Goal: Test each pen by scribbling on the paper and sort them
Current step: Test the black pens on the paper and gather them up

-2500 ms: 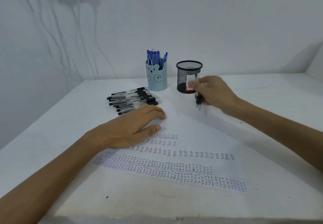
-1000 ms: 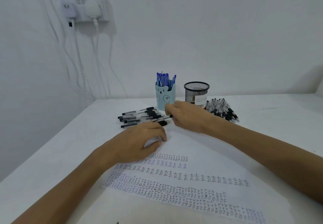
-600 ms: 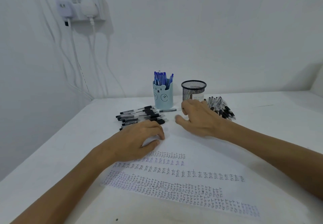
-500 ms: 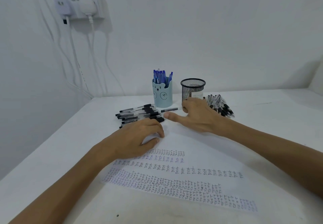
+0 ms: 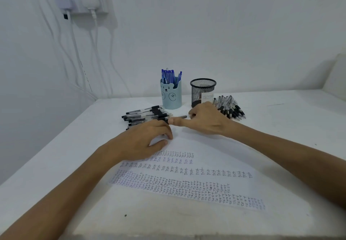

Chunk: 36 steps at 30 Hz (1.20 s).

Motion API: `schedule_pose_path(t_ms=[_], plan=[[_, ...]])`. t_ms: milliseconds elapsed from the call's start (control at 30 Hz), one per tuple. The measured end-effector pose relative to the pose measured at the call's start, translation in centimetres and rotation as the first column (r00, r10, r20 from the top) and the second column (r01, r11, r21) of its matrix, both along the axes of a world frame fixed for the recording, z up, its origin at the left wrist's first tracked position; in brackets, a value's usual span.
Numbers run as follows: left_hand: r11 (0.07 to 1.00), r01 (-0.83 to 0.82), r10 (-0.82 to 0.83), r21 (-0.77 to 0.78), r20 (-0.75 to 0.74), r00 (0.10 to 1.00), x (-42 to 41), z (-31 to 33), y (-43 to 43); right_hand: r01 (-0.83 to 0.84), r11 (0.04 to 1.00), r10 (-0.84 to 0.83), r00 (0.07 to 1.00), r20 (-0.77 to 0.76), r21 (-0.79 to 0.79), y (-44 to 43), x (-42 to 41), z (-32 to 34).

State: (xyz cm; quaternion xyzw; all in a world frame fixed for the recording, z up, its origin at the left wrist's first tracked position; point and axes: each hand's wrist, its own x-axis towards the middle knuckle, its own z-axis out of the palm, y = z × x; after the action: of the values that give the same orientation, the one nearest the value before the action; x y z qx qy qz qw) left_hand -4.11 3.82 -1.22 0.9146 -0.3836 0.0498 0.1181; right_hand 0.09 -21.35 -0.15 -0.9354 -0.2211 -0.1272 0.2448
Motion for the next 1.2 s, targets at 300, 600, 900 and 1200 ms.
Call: schedule_pose_path(t_ms=[300, 600, 900, 1200], plan=[[1.0, 0.003, -0.003, 0.002, -0.014, 1.0, 0.0, 0.0, -0.1, -0.252, 0.966, 0.257, 0.952, 0.165, -0.051, -0.5, 0.2, -0.4], [1.0, 0.01, -0.01, -0.004, 0.004, 1.0, 0.0, 0.1, -0.2, -0.026, 0.999, 0.015, 0.948, 0.317, 0.029, -0.5, -0.5, 0.4], [1.0, 0.01, -0.01, -0.01, 0.005, 1.0, 0.1, -0.2, -0.1, -0.209, 0.948, 0.154, 0.961, 0.229, 0.241, -1.6, 0.0, -0.3], [1.0, 0.008, -0.008, 0.006, 0.012, 1.0, -0.2, -0.3, -0.4, -0.072, 0.997, 0.06, 0.938, 0.34, 0.025, -2.4, -0.7, -0.8]])
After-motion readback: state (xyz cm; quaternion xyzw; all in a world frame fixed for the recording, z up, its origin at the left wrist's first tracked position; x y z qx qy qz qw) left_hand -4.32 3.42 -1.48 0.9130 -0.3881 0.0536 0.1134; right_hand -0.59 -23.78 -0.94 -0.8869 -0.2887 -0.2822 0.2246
